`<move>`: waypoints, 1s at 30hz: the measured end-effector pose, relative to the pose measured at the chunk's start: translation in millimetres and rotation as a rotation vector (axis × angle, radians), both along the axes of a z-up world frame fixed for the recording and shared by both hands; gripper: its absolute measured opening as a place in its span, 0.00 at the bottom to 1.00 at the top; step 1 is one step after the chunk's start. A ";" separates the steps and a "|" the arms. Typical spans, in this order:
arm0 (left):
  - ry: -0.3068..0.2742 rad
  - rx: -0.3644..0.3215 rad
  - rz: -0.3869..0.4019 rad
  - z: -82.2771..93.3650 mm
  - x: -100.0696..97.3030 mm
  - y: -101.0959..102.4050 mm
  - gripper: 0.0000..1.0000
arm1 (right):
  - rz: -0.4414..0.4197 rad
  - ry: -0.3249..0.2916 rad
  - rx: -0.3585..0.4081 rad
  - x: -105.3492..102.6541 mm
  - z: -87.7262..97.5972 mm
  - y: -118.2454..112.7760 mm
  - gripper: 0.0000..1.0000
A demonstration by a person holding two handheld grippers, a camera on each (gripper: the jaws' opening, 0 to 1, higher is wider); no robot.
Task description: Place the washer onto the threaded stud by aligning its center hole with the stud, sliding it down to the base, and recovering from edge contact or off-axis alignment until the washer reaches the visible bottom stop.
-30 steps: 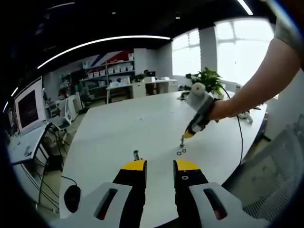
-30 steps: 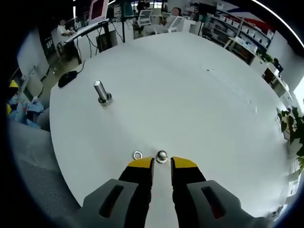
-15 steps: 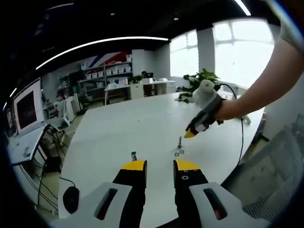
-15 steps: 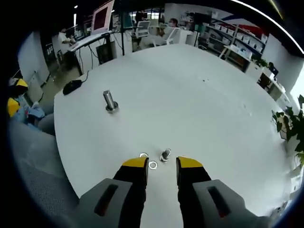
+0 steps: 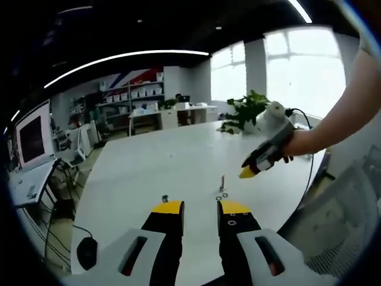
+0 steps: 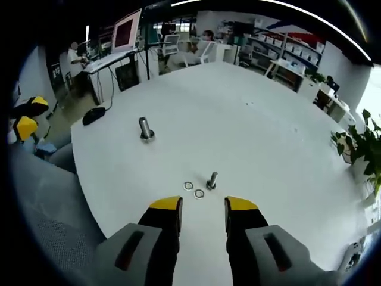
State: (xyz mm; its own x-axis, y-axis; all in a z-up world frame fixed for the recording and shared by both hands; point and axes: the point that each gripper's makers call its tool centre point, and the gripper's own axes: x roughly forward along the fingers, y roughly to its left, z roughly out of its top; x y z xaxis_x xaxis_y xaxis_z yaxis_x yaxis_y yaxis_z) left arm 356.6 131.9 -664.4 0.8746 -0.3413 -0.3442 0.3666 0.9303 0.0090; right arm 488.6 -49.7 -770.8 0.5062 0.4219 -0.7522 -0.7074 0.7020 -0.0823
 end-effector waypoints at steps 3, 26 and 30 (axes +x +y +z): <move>0.009 0.003 0.009 -2.1 0.4 1.9 0.20 | 0.015 -0.009 0.000 -6.1 2.1 0.7 0.30; -0.070 -0.024 0.168 16.8 5.6 30.6 0.21 | 0.102 0.036 0.067 -12.4 -29.2 -8.3 0.30; -0.092 -0.015 0.160 20.9 5.3 28.3 0.21 | 0.104 0.009 0.105 -6.4 -26.9 -5.0 0.29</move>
State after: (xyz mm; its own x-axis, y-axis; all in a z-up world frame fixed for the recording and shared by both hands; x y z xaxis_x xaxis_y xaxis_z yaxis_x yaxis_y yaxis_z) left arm 361.8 160.2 -643.4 0.9457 -0.1996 -0.2565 0.2120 0.9770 0.0212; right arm 482.2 -54.7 -797.7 0.4495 0.5483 -0.7052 -0.7769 0.6296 -0.0056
